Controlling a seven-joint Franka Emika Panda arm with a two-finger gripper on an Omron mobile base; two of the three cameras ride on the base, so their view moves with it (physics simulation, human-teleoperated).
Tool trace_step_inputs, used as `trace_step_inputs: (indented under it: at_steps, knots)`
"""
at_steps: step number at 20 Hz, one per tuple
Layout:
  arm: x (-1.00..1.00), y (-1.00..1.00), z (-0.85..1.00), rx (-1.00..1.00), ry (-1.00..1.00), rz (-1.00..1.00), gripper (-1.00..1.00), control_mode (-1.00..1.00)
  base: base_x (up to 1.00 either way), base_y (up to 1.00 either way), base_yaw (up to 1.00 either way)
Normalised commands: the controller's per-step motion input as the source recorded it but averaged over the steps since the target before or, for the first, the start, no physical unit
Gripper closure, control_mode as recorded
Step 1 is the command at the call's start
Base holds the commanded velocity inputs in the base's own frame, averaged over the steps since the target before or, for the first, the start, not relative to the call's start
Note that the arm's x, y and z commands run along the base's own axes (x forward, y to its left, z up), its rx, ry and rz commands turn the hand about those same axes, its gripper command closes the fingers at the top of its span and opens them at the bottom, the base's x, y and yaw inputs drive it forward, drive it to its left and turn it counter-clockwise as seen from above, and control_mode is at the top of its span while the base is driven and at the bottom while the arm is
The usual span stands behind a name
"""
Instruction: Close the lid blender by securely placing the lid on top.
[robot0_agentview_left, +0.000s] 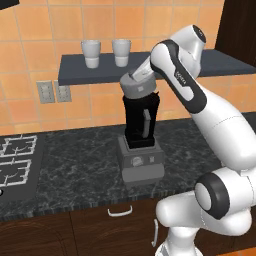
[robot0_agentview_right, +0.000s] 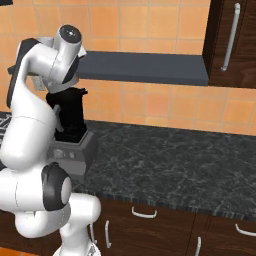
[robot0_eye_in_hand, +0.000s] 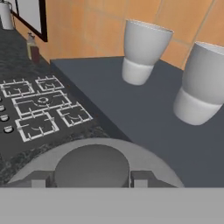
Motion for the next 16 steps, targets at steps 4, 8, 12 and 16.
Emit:
trace_step_inputs:
  at_steps: [4, 8, 12, 16]
  knots:
    - [0.15, -0.05, -0.17, 0.04, -0.05, 0.00, 1.00, -1.00, 0.00, 0.00, 0.00]
    - [0.07, -0.26, -0.18, 0.12, -0.12, 0.00, 1.00, -1.00, 0.00, 0.00, 0.00]
    - [0.12, -0.39, -0.09, 0.16, -0.07, -0.03, 1.00, -1.00, 0.00, 0.00, 0.00]
    - [0.16, -0.28, 0.00, 0.13, 0.00, -0.04, 1.00, -1.00, 0.00, 0.00, 0.00]
